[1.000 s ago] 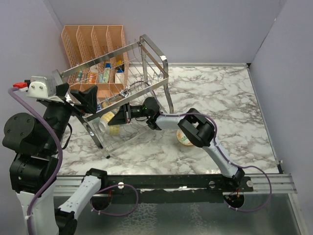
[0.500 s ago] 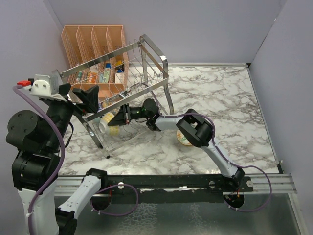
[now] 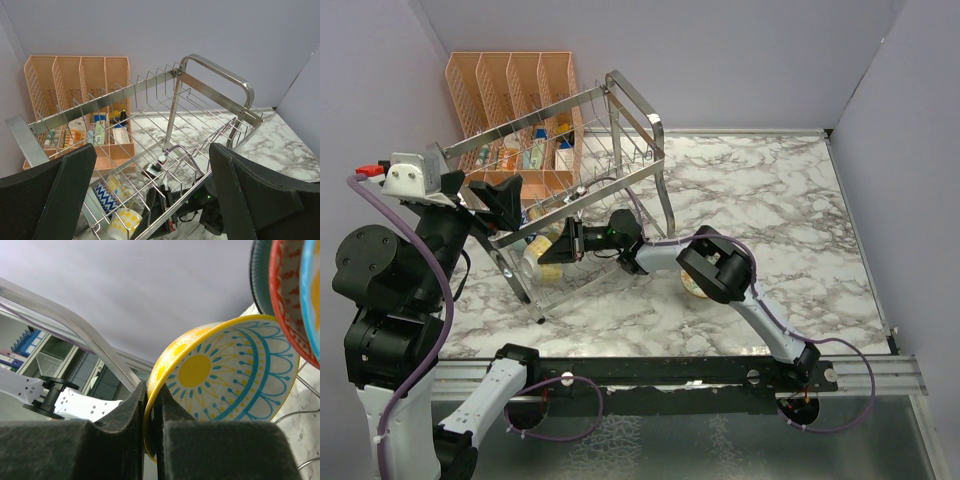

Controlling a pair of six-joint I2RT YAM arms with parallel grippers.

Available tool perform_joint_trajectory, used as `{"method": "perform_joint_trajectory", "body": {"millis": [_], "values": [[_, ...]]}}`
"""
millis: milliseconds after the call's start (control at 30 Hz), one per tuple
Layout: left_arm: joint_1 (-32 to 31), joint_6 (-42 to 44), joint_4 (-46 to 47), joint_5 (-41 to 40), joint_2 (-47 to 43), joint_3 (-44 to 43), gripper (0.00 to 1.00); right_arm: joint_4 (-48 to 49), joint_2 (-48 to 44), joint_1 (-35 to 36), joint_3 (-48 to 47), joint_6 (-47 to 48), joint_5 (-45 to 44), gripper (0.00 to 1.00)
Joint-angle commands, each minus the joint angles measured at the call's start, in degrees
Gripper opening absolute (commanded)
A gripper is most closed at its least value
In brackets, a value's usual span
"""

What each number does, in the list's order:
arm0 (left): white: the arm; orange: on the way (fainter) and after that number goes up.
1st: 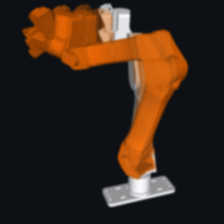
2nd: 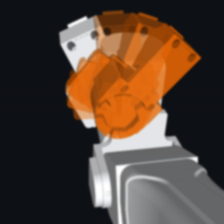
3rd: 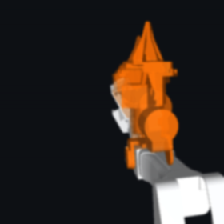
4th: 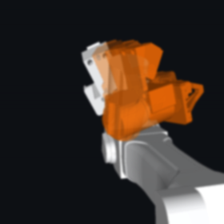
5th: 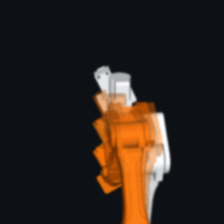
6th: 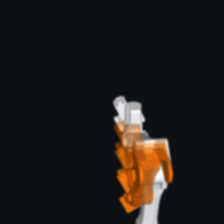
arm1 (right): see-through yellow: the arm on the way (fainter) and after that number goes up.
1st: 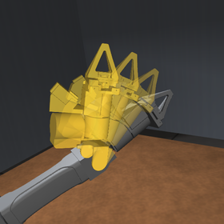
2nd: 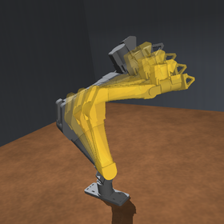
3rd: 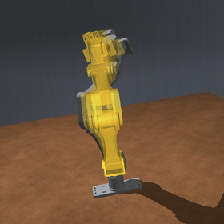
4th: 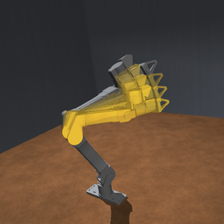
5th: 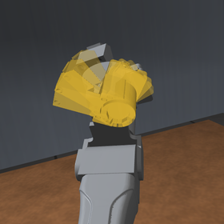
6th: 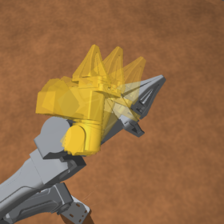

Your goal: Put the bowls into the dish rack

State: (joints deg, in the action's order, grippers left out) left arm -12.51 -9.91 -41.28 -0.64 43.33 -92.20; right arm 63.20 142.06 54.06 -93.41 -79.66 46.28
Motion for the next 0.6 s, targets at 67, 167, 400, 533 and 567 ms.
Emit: {"method": "perform_joint_trajectory", "body": {"millis": [67,167,400,533,567], "values": [[-0.41,0.64,0.23,-0.68,-0.74,0.36,0.99,2.42,-1.45,1.96,3.82,1.2,-6.04,0.01],[-0.41,0.61,0.17,-0.83,-0.85,0.45,0.99,2.76,-2.03,2.18,5.15,1.84,-6.78,0.01],[-0.41,0.4,0.14,-0.63,-0.85,0.2,0.99,0.35,-2.68,2.25,5.17,4.63,-6.67,0.04],[-0.38,0.44,0.09,-0.6,-0.7,-0.16,0.99,-0.97,-3.14,2.23,4.54,5.83,-5.82,0.12],[-0.4,0.51,0.14,-0.63,-0.6,-0.17,0.99,-1.24,-3.37,2.27,4.28,6.24,-5.38,0.14]]}}
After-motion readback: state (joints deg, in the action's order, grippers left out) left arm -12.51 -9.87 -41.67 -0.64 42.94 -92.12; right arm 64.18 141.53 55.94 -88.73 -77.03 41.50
